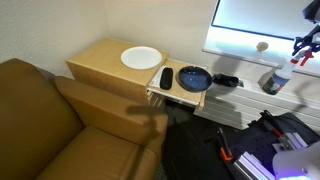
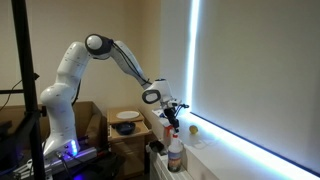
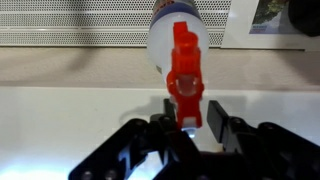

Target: Put the spray bottle on the window sill

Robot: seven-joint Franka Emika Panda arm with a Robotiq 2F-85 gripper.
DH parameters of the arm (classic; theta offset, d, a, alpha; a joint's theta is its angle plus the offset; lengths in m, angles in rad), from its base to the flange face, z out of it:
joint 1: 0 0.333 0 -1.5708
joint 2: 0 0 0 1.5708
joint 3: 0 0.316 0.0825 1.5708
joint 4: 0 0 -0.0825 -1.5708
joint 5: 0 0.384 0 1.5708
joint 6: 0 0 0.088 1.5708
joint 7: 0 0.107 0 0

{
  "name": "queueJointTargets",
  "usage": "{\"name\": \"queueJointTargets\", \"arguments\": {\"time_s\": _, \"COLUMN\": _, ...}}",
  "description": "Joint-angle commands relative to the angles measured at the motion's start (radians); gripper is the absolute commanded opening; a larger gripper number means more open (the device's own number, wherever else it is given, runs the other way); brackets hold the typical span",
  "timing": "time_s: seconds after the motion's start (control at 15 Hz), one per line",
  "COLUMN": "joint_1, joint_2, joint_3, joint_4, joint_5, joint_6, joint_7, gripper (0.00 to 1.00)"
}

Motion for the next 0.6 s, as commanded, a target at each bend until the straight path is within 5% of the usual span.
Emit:
{"name": "queueJointTargets", "arguments": {"time_s": 0.0, "joint_1": -0.051, "joint_2": -0.020, "joint_3": 0.046, "joint_4": -0.023, "joint_5": 0.001, "joint_6": 0.022, "joint_7": -0.013, "gripper": 0.11}}
{"name": "queueJointTargets", "arguments": {"time_s": 0.07, "joint_1": -0.059, "joint_2": -0.021, "joint_3": 0.053, "joint_4": -0.023, "joint_5": 0.003, "joint_6": 0.018, "joint_7": -0.014, "gripper": 0.04}}
{"name": "queueJointTargets", "arguments": {"time_s": 0.53, "joint_1": -0.184, "joint_2": -0.156, "joint_3": 0.185, "joint_4": -0.043, "joint_5": 0.099, "joint_6": -0.063, "joint_7": -0.108, "gripper": 0.06}}
